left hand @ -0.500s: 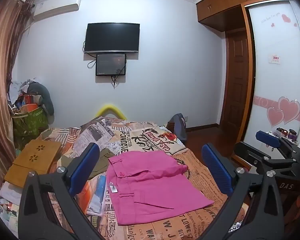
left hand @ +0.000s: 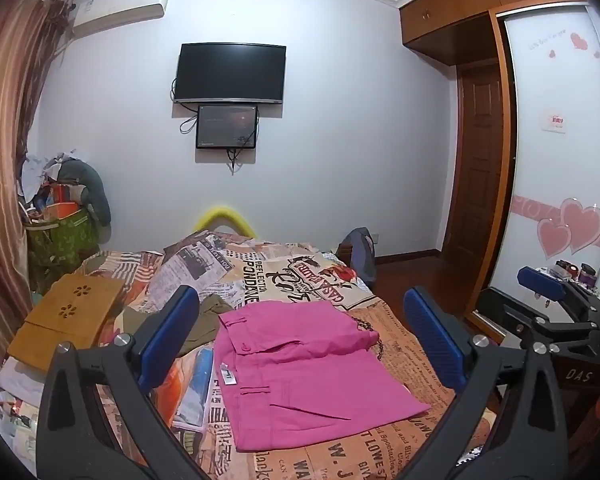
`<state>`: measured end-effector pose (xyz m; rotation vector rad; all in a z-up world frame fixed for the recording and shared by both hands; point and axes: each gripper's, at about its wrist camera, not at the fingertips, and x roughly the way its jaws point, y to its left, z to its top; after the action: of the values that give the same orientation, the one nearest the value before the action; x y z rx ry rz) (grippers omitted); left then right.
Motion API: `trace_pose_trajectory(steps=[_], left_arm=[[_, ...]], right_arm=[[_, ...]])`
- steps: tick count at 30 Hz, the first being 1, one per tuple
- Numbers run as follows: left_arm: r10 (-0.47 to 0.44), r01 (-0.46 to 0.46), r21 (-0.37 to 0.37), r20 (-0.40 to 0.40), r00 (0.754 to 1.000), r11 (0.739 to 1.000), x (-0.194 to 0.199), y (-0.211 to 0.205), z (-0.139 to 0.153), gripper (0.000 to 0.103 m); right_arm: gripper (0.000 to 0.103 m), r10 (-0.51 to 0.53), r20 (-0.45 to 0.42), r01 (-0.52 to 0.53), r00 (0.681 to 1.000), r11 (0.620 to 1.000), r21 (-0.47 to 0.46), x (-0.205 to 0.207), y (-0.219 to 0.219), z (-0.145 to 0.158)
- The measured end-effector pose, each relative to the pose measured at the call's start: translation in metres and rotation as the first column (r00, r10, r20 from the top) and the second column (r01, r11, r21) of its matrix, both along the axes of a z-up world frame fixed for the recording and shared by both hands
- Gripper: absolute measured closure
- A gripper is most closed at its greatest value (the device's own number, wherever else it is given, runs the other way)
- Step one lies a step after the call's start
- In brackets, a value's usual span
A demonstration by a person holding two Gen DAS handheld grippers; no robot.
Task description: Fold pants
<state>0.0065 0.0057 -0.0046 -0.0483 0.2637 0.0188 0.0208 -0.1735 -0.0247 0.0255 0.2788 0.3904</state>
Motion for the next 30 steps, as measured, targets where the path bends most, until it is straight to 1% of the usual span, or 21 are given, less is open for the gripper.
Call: trace_pose_trajectory(steps=[8, 30], left_arm=[[0.002, -0.002, -0.008, -0.003, 1.0, 1.0, 0.0028, 0.0029, -0.0051, 0.0], [0.0, 0.0, 0.016, 0.0, 1.0, 1.0, 0.0024, 0.0019, -0.0033, 0.0]], right_arm=[[0.0, 0.001, -0.002, -0.001, 1.0, 1.0, 0.001, 0.0034, 0.001, -0.002], [0.0, -0.007, 0.009, 0.007, 1.0, 1.0, -0.003, 0.0023, 0.0015, 0.0019]])
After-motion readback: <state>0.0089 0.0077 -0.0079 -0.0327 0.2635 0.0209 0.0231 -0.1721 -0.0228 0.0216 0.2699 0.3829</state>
